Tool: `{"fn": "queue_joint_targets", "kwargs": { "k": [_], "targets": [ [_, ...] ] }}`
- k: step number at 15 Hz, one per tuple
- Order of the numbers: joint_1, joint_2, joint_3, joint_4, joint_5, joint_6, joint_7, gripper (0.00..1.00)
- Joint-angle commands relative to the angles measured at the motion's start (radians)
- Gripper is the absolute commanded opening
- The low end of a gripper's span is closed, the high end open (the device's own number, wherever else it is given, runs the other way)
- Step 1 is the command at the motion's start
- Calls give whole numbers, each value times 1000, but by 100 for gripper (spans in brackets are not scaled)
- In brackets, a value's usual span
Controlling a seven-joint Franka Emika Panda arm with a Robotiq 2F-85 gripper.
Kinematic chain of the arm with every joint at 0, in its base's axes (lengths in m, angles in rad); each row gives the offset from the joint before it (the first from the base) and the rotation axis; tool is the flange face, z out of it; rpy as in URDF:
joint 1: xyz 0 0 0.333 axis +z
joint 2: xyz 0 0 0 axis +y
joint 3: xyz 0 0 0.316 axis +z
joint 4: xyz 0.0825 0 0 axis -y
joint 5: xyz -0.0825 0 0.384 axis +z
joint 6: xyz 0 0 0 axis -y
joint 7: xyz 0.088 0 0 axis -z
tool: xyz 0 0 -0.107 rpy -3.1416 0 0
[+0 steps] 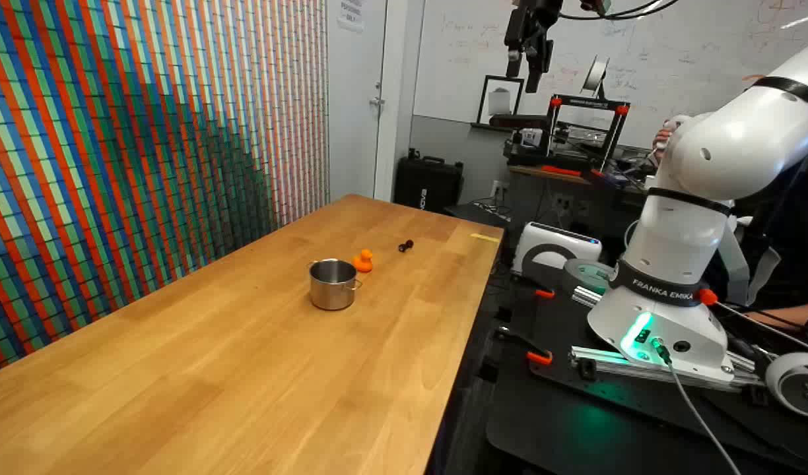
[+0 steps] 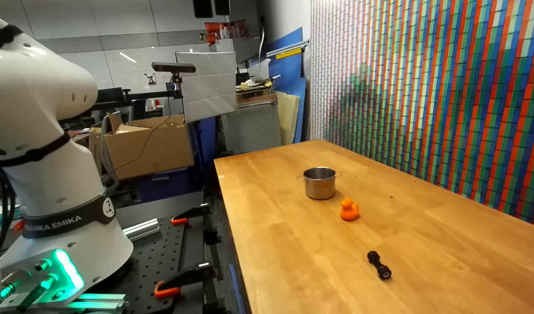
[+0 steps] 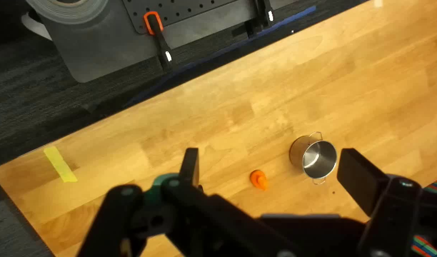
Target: Put the orange toy in the pot
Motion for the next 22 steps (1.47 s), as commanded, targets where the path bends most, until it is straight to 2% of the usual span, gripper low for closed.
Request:
{"fn": "queue_joint_targets", "kwargs": {
  "k": [1, 4, 7, 12, 16, 19, 22],
  "targets": [
    [-28, 6, 20, 5, 12, -2, -14, 100],
    [-28, 2, 20, 11, 12, -3, -14, 100],
    [30, 61, 44, -7, 38, 36, -83, 100],
    [115, 316, 144, 12, 49, 260, -119, 100],
    [145, 568, 219, 61, 12, 485, -89, 100],
    [147, 716, 257, 93, -57, 625, -55, 100],
    [149, 829, 261, 122, -168, 726, 1, 100]
  ]
}}
